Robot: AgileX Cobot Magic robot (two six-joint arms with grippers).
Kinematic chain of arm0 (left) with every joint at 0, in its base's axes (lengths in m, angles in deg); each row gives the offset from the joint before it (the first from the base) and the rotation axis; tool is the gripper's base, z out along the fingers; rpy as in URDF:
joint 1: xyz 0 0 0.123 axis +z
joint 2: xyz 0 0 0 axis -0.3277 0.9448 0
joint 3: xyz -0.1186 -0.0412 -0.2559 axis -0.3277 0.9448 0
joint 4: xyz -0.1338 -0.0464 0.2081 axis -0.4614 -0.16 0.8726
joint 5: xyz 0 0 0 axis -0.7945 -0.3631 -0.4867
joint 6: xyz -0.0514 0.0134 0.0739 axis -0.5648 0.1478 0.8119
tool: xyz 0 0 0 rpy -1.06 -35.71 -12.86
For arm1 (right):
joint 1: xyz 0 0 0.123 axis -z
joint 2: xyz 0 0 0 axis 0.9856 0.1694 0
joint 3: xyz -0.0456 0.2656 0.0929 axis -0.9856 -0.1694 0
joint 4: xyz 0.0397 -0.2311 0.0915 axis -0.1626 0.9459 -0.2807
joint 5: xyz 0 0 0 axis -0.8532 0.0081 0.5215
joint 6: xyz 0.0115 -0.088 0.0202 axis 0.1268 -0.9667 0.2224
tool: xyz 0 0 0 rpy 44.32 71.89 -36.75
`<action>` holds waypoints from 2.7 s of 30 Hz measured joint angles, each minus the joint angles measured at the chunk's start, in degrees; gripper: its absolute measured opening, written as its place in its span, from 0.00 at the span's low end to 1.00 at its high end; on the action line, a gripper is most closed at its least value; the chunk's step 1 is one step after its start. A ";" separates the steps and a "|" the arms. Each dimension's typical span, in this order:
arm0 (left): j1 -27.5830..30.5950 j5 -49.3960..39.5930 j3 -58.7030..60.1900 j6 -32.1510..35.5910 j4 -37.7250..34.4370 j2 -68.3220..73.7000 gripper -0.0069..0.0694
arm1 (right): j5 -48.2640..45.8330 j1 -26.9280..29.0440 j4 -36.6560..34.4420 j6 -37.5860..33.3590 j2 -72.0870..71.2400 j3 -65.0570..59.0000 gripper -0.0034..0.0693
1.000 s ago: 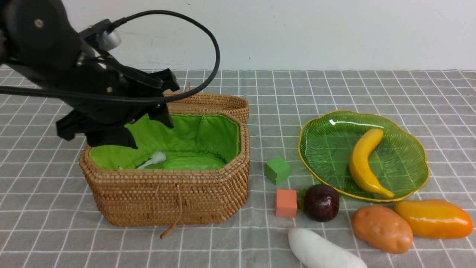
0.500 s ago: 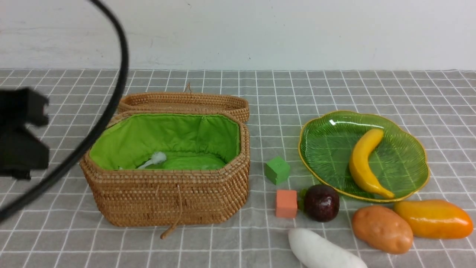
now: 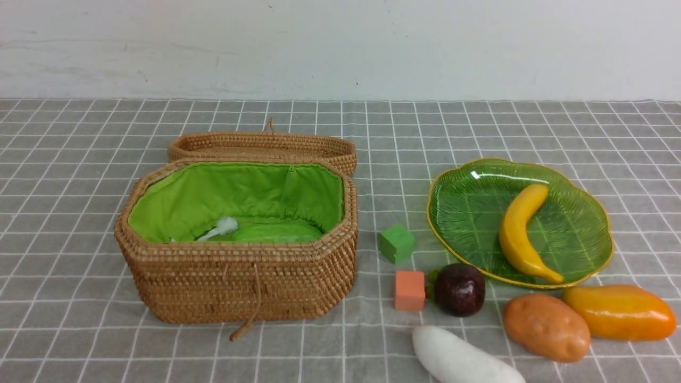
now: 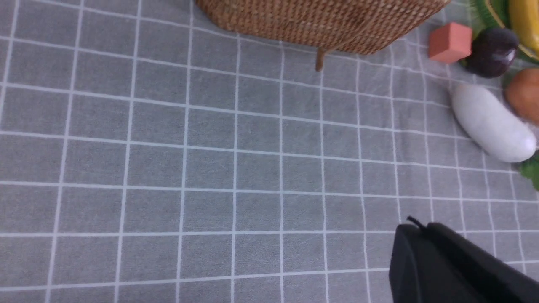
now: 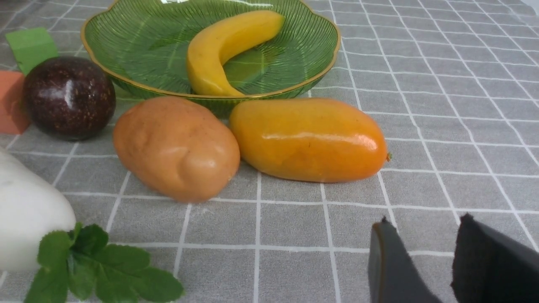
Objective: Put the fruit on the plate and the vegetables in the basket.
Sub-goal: Use the right arm to grab a potato and put it into the left basket
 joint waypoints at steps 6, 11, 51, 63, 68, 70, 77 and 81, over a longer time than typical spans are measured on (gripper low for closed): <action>0.00 -0.04 0.00 0.00 0.00 -2.56 0.07 | 0.00 0.00 0.00 0.00 0.00 0.00 0.38; 0.00 -0.04 0.01 0.00 0.00 -2.56 0.07 | -0.06 0.00 0.00 0.00 0.00 0.00 0.38; 14.66 47.13 49.54 0.21 18.16 -27.93 0.08 | 0.01 0.00 0.00 0.00 0.00 0.00 0.38; 14.76 47.68 52.72 0.21 18.37 -27.93 0.09 | -0.06 0.00 0.00 0.00 0.00 0.00 0.38; 14.76 47.84 52.72 0.21 18.37 -27.93 0.09 | -0.06 0.00 0.00 0.00 0.00 0.00 0.38; 14.76 47.86 52.72 0.21 18.37 -27.93 0.10 | -0.06 0.00 0.00 0.00 0.00 0.00 0.38; 14.76 47.96 52.72 0.21 18.37 -27.93 0.10 | -0.06 0.00 0.00 0.00 0.00 0.00 0.38; 14.76 47.96 52.72 0.21 18.44 -27.93 0.10 | 0.00 0.00 0.00 0.00 0.00 0.00 0.38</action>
